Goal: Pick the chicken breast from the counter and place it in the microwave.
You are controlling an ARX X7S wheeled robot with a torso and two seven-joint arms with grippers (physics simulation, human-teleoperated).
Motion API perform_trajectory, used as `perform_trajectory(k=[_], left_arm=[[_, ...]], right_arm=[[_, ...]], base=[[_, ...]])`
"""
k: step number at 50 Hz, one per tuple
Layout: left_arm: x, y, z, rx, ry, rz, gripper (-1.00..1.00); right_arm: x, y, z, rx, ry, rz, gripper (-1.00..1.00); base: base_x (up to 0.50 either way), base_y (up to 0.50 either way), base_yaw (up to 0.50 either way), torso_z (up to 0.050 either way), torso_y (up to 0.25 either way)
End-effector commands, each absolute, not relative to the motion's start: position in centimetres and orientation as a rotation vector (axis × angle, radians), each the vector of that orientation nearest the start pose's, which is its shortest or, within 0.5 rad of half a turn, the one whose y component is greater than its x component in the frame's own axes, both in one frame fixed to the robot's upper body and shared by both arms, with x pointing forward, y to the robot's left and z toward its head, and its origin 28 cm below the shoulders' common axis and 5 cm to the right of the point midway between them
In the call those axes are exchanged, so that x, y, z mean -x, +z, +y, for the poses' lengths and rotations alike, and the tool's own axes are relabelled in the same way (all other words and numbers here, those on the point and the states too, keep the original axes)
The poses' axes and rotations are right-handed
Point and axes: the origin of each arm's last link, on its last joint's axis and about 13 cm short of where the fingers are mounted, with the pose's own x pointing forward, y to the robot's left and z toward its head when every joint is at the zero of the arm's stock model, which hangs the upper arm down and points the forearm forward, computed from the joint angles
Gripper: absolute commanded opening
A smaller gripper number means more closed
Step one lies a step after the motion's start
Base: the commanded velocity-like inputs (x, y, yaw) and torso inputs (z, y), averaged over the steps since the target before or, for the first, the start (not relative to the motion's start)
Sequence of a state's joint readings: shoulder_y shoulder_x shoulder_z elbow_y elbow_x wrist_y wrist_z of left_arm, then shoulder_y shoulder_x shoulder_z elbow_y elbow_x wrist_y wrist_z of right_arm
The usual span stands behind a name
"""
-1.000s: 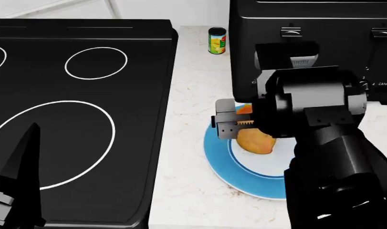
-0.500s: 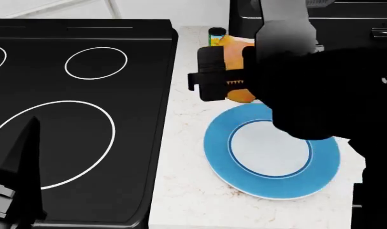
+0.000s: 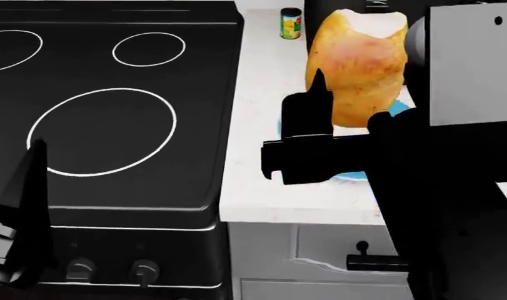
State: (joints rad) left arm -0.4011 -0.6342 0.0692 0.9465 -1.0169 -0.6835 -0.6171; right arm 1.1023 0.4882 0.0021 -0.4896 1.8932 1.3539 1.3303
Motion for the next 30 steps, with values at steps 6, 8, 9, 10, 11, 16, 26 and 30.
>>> perform_trajectory(k=[6, 8, 9, 10, 11, 16, 26, 30], left_arm=[[-17.53, 22.10, 22.38, 0.057, -0.207, -0.329, 1.00], [-17.49, 22.10, 22.37, 0.059, -0.205, -0.329, 1.00], [-17.47, 22.10, 22.36, 0.059, -0.206, -0.329, 1.00], [-17.43, 22.09, 22.34, 0.059, -0.206, -0.329, 1.00], [-17.43, 22.08, 22.33, 0.059, -0.206, -0.329, 1.00], [-17.42, 22.07, 22.29, 0.061, -0.205, -0.328, 1.00], [-17.51, 22.02, 22.21, 0.068, -0.209, -0.327, 1.00], [-17.61, 22.06, 22.15, 0.066, -0.214, -0.326, 1.00]], right_arm=[[-18.89, 30.11, -11.63, 0.002, 0.090, -0.075, -1.00], [-18.82, 30.19, -11.68, -0.005, 0.089, -0.080, -1.00], [-18.81, 30.20, -11.68, -0.005, 0.089, -0.081, -1.00], [-18.81, 30.22, -11.70, -0.007, 0.087, -0.082, -1.00], [-18.81, 30.21, -11.71, -0.005, 0.086, -0.082, -1.00], [-18.85, 30.21, -11.79, -0.008, 0.086, -0.082, -1.00], [-18.78, 30.30, -11.79, 0.011, 0.092, -0.110, -1.00], [-18.79, 30.34, -11.80, 0.009, 0.094, -0.113, -1.00]], base=[[-0.12, 0.01, 0.00, 0.000, 0.000], [0.00, 0.00, 0.00, 0.000, 0.000], [0.00, 0.00, 0.00, 0.000, 0.000], [0.00, 0.00, 0.00, 0.000, 0.000], [0.00, 0.00, 0.00, 0.000, 0.000], [0.00, 0.00, 0.00, 0.000, 0.000], [0.00, 0.35, 0.00, 0.000, 0.000], [0.00, 0.50, 0.00, 0.000, 0.000]])
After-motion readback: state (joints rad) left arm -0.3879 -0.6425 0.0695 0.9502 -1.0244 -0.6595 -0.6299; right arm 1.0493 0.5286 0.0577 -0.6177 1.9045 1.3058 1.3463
